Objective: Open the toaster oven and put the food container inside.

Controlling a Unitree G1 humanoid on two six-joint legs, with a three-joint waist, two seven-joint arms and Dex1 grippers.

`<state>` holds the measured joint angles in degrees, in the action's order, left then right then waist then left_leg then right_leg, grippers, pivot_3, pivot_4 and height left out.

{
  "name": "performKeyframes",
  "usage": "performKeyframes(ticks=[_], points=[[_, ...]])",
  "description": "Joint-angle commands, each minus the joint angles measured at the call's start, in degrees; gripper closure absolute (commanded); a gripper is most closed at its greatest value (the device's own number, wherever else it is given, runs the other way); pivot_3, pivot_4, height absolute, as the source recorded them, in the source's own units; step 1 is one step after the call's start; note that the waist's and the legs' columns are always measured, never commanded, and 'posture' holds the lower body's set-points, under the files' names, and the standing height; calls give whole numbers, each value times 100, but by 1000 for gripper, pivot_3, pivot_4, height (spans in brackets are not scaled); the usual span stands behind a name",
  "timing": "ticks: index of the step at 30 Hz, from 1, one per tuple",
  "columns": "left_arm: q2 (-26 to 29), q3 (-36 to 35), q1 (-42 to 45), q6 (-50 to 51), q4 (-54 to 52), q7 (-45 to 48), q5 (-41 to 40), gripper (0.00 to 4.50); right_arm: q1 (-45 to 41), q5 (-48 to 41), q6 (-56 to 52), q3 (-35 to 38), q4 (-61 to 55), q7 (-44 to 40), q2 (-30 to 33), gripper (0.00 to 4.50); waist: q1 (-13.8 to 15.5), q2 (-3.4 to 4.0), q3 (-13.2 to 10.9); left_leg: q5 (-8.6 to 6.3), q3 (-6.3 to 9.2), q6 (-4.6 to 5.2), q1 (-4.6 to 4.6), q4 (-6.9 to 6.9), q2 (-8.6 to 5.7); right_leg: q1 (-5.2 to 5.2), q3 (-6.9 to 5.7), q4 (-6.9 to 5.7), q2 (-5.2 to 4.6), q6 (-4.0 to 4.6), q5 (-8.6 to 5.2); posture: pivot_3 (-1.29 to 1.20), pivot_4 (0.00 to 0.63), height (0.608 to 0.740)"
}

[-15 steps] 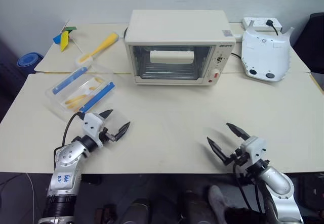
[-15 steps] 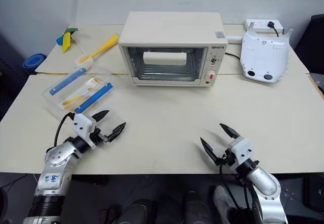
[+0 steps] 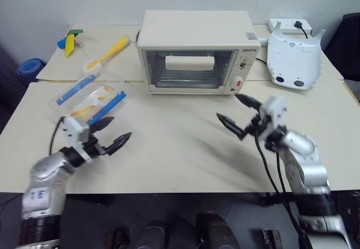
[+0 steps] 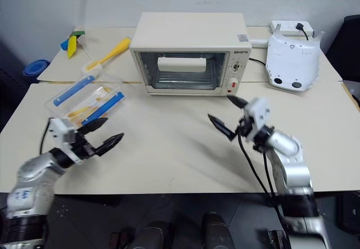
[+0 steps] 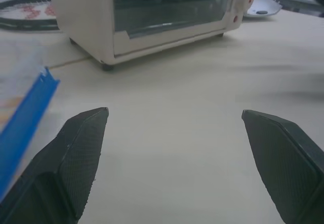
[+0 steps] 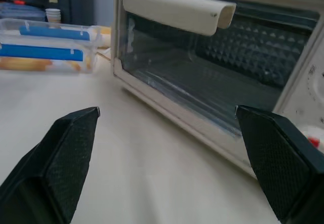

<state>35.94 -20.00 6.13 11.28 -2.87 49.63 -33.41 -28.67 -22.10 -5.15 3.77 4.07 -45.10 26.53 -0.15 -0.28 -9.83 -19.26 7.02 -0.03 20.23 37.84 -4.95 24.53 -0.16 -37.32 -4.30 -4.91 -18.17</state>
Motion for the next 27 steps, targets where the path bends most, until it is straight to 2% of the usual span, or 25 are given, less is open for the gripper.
performKeyframes(ticks=[1,5,10,15,21,24,27], points=[[194,-295,60,353,-445,61,-458,0,-517,46,19,-106,529,-218,-92,32,15,0,0,0,3,0,4,0,0,0,-4,6,-1,0,0,0,150,740],[171,-435,89,692,-860,-269,-671,0,-1179,108,124,-186,1198,-353,-319,32,-7,0,-1,-4,3,8,10,3,-4,-1,-4,18,-4,-2,1,0,150,740],[-43,-290,-98,852,-1271,-627,-609,0,-1808,276,343,-224,1876,-350,-641,32,-58,3,-2,-5,0,7,11,2,-1,4,-4,15,-1,-2,2,0,150,740],[-176,-205,-210,914,-1469,-796,-560,0,-1930,287,481,-205,1994,-460,-775,32,-63,3,-2,-5,1,7,11,3,-1,3,-4,15,-1,-2,2,0,150,740],[-165,-292,52,1016,-1279,-962,-659,0,-1400,163,854,-448,1132,-1356,-669,32,-65,3,-2,-5,2,6,11,3,0,4,-6,14,0,-2,1,0,150,740],[-188,-296,426,1107,-1032,-994,-757,591,-929,319,1071,-610,758,-1610,-482,0,-74,4,-3,-6,0,7,14,2,0,5,-5,19,0,-2,2,0,150,740],[-349,-230,1319,1110,-424,-1264,-692,1454,-547,554,1323,-782,591,-1704,-337,0,-76,3,-3,-6,0,6,14,11,-1,5,-8,12,0,-2,2,0,150,740]])
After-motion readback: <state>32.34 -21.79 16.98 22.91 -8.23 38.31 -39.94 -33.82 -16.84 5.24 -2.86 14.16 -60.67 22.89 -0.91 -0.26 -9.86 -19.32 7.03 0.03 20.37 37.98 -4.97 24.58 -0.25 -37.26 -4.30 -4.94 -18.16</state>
